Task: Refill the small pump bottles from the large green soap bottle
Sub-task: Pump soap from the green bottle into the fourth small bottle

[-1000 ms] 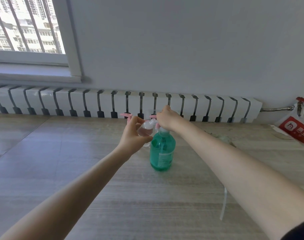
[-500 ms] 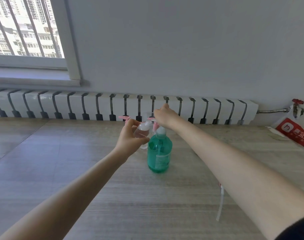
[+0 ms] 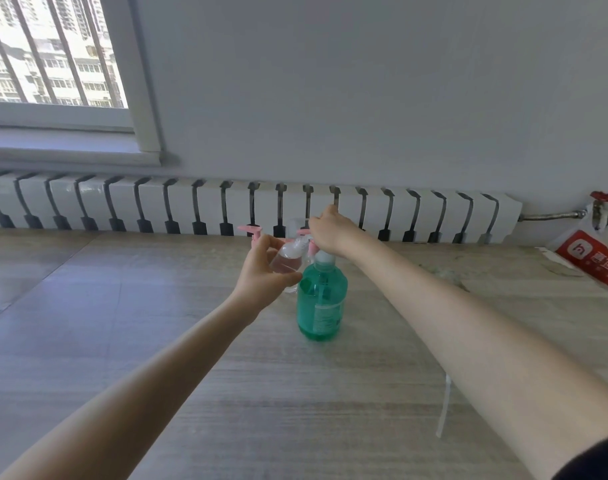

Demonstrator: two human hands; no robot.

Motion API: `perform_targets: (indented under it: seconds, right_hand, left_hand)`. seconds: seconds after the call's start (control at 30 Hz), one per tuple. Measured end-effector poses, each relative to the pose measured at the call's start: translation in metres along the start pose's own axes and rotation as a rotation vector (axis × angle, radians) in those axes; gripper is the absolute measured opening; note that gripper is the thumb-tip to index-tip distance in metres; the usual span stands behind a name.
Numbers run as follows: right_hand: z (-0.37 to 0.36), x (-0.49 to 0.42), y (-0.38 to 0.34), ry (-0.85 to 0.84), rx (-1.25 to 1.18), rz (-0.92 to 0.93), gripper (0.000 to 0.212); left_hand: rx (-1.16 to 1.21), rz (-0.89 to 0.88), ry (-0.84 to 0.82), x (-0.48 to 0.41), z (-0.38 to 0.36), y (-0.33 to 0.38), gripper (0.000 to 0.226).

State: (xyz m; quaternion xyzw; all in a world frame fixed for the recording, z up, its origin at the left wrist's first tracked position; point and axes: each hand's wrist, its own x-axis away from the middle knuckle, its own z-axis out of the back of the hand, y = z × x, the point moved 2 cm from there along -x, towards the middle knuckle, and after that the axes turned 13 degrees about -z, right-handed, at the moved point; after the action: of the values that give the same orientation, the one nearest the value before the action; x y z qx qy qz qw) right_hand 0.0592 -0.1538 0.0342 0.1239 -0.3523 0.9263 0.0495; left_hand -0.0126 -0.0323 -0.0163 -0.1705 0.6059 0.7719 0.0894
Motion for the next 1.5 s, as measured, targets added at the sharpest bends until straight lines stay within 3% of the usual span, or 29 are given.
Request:
perform_targets:
  seconds: [0.33, 0.47, 0.63, 0.77, 0.87, 0.93, 1.03, 1.1, 1.33, 1.5]
  right_hand:
    - [0.000, -0.002, 0.004, 0.036, 0.053, 0.044, 0.053]
    - [0.009, 0.003, 0.002, 0.177, -0.155, 0.139, 0.025]
    - [0.018, 0.019, 0.013, 0.227, -0.342, 0.278, 0.060]
    - [0.021, 0.026, 0.018, 0.149, -0.271, 0.402, 0.054]
    - [0.018, 0.032, 0.022, 0.116, -0.181, 0.497, 0.064]
    - [0.019, 0.035, 0.025, 0.181, -0.122, 0.552, 0.069]
    - [0.025, 0.038, 0.030, 0.450, -0.039, 0.575, 0.062]
    - [0.026, 0.040, 0.030, 0.526, -0.003, 0.570, 0.064]
    - [0.024, 0.037, 0.009, 0.333, 0.104, 0.451, 0.061]
    - [0.022, 0.049, 0.012, 0.037, -0.014, 0.393, 0.056]
  left_hand:
    - [0.020, -0.002, 0.005, 0.001, 0.002, -0.001, 0.044]
    - [0.018, -0.006, 0.011, 0.001, 0.003, 0.001, 0.044]
    - [0.009, 0.004, 0.007, 0.004, 0.001, 0.001, 0.045]
    - [0.016, 0.019, 0.026, 0.005, -0.001, 0.003, 0.048]
    - [0.021, 0.027, 0.037, 0.008, -0.002, 0.004, 0.045]
    - [0.028, 0.035, 0.048, 0.010, -0.003, 0.003, 0.044]
    - [0.042, 0.049, 0.053, 0.015, -0.002, 0.001, 0.043]
    - [0.036, 0.054, 0.042, 0.016, -0.002, 0.000, 0.043]
    - [-0.015, 0.076, 0.000, 0.017, -0.002, -0.002, 0.041]
    - [-0.007, 0.108, 0.022, 0.017, 0.006, -0.008, 0.039]
